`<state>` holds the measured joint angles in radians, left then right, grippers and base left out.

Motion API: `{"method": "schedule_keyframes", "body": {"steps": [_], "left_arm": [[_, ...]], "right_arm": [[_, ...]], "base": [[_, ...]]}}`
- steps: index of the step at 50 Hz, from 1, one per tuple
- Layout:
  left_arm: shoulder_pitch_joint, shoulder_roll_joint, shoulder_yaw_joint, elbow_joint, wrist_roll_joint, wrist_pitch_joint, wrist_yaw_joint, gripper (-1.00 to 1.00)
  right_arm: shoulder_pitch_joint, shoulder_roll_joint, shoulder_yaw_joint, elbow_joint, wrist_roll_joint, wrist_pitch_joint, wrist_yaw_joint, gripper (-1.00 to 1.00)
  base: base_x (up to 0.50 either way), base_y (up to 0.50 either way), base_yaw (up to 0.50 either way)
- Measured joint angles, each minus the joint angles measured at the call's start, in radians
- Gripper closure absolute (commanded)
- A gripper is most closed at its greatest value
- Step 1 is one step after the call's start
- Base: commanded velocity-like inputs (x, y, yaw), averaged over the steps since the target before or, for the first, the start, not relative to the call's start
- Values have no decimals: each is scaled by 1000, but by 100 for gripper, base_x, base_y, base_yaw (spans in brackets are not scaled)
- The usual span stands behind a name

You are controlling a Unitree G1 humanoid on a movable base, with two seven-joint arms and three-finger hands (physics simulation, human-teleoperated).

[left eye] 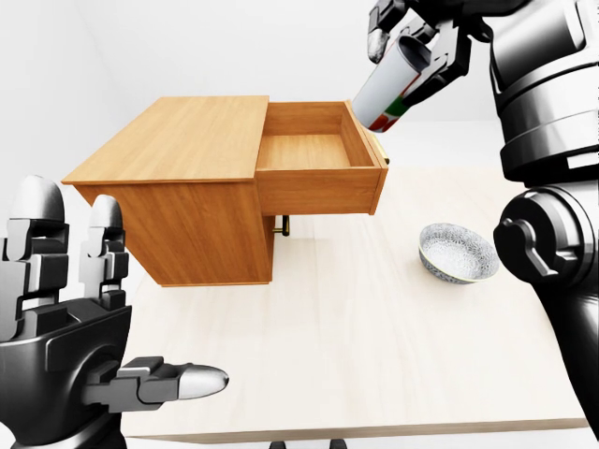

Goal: Put the ketchup in the top drawer of the cabinet.

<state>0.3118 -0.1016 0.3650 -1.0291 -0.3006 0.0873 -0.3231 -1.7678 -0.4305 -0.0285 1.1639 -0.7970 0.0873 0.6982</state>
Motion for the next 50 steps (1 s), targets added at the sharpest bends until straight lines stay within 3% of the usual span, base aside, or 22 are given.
{"method": "schedule_keyframes", "body": {"steps": [50], "left_arm": [[-8,3,6,6,-2,0,2,-100]], "right_arm": [[73,18,9,54,45,0,-20,100]], "base": [[0,0,0]]}}
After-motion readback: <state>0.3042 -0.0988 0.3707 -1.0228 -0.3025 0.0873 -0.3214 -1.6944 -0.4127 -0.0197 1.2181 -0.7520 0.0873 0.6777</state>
